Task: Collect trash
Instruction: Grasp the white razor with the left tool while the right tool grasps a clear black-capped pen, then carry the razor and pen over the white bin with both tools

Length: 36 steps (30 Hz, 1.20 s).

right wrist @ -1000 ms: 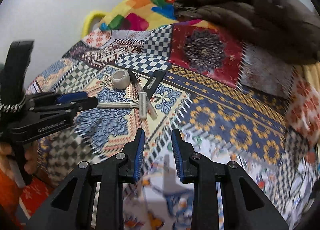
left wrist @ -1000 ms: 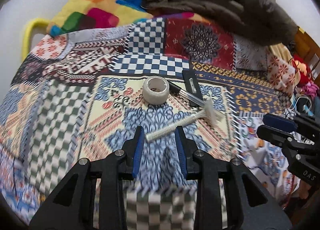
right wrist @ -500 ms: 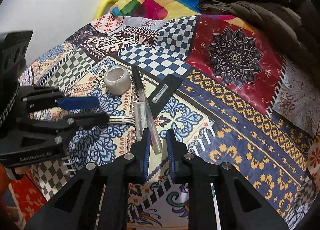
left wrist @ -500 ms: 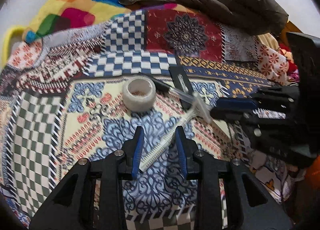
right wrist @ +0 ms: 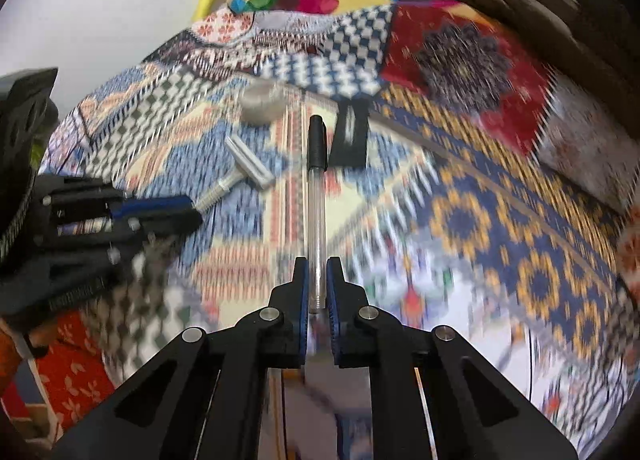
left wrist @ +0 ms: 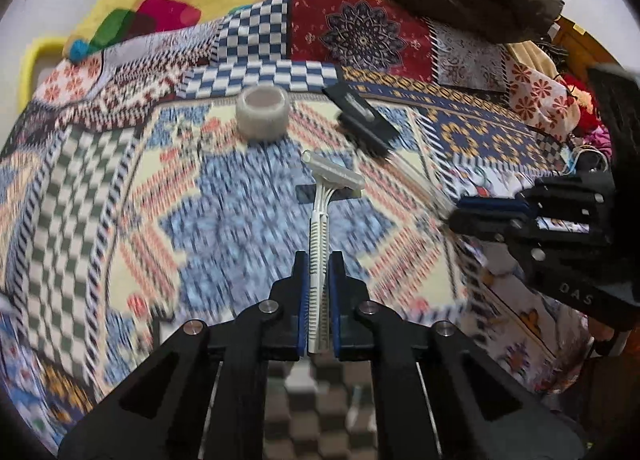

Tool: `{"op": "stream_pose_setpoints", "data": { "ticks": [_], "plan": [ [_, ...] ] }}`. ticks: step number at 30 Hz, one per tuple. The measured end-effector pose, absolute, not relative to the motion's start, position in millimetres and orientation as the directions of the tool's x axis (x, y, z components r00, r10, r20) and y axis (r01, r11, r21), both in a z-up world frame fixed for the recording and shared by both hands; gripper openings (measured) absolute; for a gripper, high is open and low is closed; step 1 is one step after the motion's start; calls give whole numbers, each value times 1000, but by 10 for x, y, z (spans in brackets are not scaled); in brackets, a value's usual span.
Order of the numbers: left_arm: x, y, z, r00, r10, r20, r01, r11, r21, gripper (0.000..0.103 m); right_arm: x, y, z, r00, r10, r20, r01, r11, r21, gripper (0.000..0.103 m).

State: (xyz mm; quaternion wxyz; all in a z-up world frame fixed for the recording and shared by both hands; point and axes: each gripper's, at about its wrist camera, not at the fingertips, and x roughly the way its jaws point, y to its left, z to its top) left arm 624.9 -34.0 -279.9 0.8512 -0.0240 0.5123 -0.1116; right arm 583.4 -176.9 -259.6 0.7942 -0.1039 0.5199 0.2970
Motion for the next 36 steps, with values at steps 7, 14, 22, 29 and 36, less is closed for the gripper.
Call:
{"op": "stream_pose_setpoints", "data": {
  "ticks": [7, 14, 22, 29, 36],
  "plan": [
    [5911, -529, -2790, 424, -198, -884, 171, 976, -136, 8, 5416, -2036, -2568, 251, 310, -917, -589, 801, 109, 8],
    [5879, -601, -2800, 426, -172, -888, 175, 979, -105, 8, 5580, -1873, -2545, 281, 299, -912, -561, 822, 97, 11],
    [5862, -650, -2808, 451, -122, -884, 165, 985, -52, 8, 5628, -1633, -2634, 305, 310, -900, -568, 818, 89, 12],
    [5834, -589, -2792, 450, -168, -877, 126, 984, -124, 8, 5567, -1673, -2635, 302, 343, -890, -550, 825, 131, 8],
    [5634, -586, -2439, 500, -174, -848, 106, 985, -140, 8, 5503, -1846, -2480, 272, 372, -887, -477, 853, 211, 8]
  ]
}}
